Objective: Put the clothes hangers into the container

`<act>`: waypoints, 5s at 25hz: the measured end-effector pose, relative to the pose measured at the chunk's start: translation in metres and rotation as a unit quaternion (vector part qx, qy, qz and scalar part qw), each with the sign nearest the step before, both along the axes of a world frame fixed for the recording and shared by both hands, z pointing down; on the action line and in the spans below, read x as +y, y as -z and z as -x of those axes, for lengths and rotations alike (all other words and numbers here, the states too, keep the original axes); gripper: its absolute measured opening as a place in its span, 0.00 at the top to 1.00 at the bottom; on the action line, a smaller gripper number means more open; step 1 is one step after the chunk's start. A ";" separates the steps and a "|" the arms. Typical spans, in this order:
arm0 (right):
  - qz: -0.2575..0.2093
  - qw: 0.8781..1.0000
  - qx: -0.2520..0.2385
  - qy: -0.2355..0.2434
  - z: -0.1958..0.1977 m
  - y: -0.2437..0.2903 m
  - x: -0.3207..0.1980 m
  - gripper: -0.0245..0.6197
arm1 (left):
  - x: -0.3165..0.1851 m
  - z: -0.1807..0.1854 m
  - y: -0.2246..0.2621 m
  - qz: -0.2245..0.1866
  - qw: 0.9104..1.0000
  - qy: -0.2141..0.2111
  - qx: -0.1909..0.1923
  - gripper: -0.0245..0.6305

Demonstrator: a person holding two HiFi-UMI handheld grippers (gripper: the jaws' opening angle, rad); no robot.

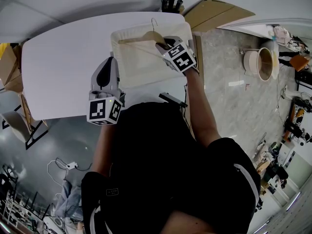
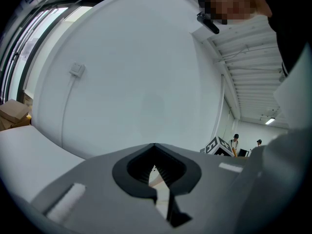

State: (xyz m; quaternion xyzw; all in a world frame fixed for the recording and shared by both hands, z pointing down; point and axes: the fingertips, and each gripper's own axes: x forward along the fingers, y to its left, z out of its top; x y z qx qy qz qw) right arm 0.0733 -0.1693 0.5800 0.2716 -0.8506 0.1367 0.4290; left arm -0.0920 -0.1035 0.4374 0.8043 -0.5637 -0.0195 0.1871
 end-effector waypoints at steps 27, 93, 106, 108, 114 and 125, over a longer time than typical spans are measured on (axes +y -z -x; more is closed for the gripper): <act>0.028 0.998 0.018 -0.051 -0.019 -0.015 -0.019 0.77 | 0.001 -0.002 0.002 0.002 1.000 0.002 0.003 0.96; -0.029 0.995 0.015 -0.099 -0.052 0.025 -0.006 0.63 | 0.039 -0.002 0.026 -0.037 0.999 0.000 0.012 0.96; -0.126 0.975 -0.089 -0.162 -0.053 0.100 0.028 0.90 | 0.055 -0.017 0.036 -0.053 0.998 -0.025 0.016 0.96; -0.133 0.969 -0.106 -0.178 -0.055 0.106 0.035 0.94 | 0.057 -0.020 0.038 -0.055 0.998 -0.031 0.017 0.96; -0.159 0.951 -0.143 -0.225 -0.064 0.121 0.057 0.94 | 0.063 -0.029 0.039 -0.058 0.997 -0.047 0.015 0.96; -0.177 0.931 -0.197 -0.250 -0.063 0.131 0.105 0.94 | 0.077 -0.042 0.034 -0.052 0.997 -0.060 0.008 0.96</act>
